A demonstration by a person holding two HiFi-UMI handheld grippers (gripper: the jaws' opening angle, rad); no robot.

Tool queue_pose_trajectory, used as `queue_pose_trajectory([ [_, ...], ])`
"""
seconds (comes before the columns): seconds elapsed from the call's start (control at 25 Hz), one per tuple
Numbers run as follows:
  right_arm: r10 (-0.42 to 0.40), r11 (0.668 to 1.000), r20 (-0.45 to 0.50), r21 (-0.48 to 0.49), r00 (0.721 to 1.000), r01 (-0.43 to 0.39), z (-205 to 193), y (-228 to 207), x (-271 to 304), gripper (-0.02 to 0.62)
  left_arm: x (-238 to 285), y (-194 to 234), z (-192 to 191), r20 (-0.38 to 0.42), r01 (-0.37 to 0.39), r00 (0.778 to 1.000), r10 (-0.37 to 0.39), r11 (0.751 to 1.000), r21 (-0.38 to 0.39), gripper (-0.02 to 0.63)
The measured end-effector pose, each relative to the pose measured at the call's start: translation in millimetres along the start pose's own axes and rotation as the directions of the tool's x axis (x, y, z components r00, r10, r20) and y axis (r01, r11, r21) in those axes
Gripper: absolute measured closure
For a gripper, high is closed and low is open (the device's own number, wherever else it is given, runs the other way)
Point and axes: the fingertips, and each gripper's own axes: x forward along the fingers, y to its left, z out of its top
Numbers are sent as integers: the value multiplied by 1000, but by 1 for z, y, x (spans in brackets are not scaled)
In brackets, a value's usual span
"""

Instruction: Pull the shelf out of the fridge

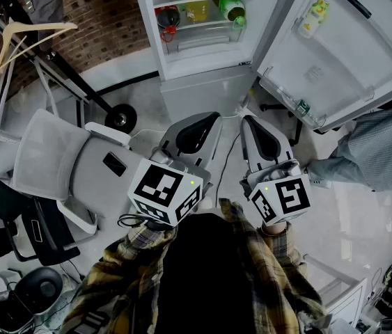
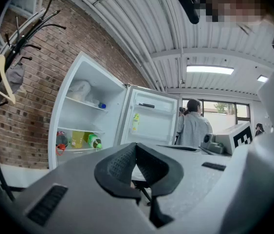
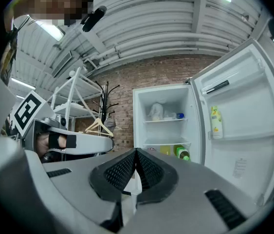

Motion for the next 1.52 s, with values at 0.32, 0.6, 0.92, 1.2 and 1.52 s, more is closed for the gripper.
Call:
queue_pose_trajectory([
  [0.32, 2, 1000, 8, 2, 1000, -2, 2, -2, -5, 577, 1, -5, 0, 3, -4, 1000, 4, 1000, 2, 603],
  [0.6, 7, 1000, 18, 3, 1000, -7, 3, -7, -13, 577, 4, -11, -1, 9, -20, 1000, 20, 1000, 1, 603],
  [0.92, 21, 1000, 22, 10, 1000, -21, 0, -16, -26, 577, 6, -25, -8, 5, -41, 999, 41, 999, -1, 603],
  [1.2, 29, 999, 0, 33, 1000, -29, -11, -25, -13, 577, 16, -12, -14, -14, -59, 998, 59, 998, -19, 603],
  [1.52, 14, 999, -5, 32, 1000, -14, -13, -47, 37, 577, 56, 33, -5, -13, -42, 999, 41, 999, -23, 603],
])
